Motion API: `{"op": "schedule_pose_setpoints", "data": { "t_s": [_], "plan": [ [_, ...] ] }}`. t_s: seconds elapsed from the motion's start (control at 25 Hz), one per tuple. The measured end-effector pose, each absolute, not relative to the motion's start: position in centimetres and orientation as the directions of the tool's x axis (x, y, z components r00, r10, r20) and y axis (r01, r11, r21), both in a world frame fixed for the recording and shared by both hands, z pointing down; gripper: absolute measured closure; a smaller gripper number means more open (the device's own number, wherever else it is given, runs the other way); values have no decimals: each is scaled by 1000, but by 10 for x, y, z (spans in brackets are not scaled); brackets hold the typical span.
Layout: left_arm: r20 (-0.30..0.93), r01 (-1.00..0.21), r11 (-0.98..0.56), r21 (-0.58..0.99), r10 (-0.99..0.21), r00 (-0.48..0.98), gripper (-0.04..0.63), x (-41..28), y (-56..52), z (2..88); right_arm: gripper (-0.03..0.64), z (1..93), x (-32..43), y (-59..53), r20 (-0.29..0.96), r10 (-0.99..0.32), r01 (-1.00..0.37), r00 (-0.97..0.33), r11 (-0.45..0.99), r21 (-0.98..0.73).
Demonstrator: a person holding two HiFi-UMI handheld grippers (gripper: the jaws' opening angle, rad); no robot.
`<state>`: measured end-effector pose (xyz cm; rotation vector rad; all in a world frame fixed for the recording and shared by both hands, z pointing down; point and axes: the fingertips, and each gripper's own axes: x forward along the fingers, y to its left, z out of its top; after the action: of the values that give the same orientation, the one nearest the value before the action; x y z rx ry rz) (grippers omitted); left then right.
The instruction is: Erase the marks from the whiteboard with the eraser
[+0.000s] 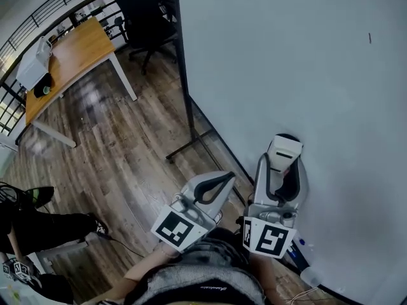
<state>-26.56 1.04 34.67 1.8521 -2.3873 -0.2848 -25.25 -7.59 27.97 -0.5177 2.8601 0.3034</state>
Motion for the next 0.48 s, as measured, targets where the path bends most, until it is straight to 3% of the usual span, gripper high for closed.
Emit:
{"op": "schedule_pose_setpoints", "data": {
  "t_s": [0.2, 0.48],
  "plan": [
    [-27, -935, 286, 209, -954, -297, 592, -293, 19, 347, 373, 278, -274, -72, -243, -326, -371, -914, 912, 175],
    [-16, -945, 240, 222, -968, -250, 592, -327, 27, 356, 373, 286, -306, -63, -242, -364, -411, -899, 893, 184]
  ]
}}
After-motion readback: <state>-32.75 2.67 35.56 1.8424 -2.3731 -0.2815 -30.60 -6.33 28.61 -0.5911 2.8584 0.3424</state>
